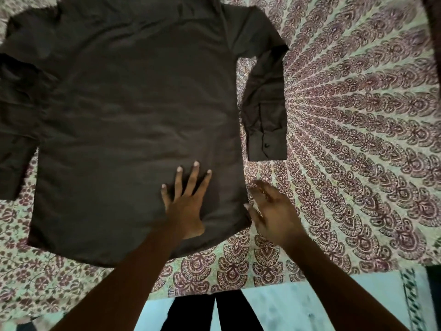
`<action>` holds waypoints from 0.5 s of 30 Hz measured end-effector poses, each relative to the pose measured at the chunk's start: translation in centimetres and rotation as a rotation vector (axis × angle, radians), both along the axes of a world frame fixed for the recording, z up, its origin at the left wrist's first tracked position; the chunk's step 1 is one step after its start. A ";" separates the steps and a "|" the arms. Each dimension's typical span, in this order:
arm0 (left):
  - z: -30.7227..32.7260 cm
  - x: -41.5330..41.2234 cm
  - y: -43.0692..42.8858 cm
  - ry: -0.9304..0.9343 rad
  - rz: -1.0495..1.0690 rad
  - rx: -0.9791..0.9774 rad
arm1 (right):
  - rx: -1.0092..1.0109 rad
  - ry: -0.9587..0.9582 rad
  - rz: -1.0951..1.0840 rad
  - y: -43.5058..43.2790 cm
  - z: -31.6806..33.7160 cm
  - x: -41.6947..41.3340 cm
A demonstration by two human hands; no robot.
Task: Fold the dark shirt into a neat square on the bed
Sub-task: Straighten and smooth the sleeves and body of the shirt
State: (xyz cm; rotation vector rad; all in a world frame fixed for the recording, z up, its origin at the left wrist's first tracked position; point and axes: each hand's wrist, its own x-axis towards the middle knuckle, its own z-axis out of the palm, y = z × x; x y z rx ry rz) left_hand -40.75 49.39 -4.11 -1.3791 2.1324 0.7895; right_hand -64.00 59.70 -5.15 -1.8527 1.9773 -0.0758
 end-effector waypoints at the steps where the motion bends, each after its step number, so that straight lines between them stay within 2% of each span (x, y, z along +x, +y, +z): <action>1: -0.1 -0.4 0.1 0.013 0.034 0.012 | -0.045 -0.028 -0.107 -1.1 0.3 -0.7; 4: -0.1 -1.6 -0.3 0.064 0.152 -0.011 | -0.112 -0.075 -0.559 -5.0 0.0 -2.9; 7: 0.1 -3.0 -1.4 0.105 0.216 -0.173 | -0.010 -0.112 -0.863 -9.8 -0.2 -4.4; 10: -0.2 -4.0 -3.8 0.108 0.133 -0.263 | 0.093 -0.116 -0.878 -14.4 -0.3 -4.4; 15: -0.2 -4.6 -8.4 0.038 0.059 -0.120 | 0.116 -0.369 -0.906 -19.1 0.5 -5.5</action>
